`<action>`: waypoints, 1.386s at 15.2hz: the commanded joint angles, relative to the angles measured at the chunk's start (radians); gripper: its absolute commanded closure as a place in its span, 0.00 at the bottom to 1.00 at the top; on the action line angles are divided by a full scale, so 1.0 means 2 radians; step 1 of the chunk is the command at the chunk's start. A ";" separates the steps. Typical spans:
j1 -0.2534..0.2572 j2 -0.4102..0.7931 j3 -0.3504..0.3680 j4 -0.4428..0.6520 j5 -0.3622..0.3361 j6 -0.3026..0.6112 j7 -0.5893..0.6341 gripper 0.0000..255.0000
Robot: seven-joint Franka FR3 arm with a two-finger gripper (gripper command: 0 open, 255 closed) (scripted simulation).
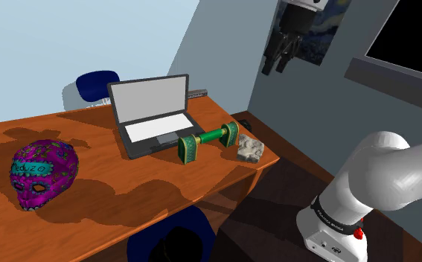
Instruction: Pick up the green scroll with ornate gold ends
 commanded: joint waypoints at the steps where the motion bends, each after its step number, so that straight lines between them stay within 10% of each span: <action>1: 0.000 0.000 0.000 0.000 0.000 0.000 0.000 0.00; 21: 0.061 0.262 -0.138 -0.057 -0.038 0.289 -0.393 0.00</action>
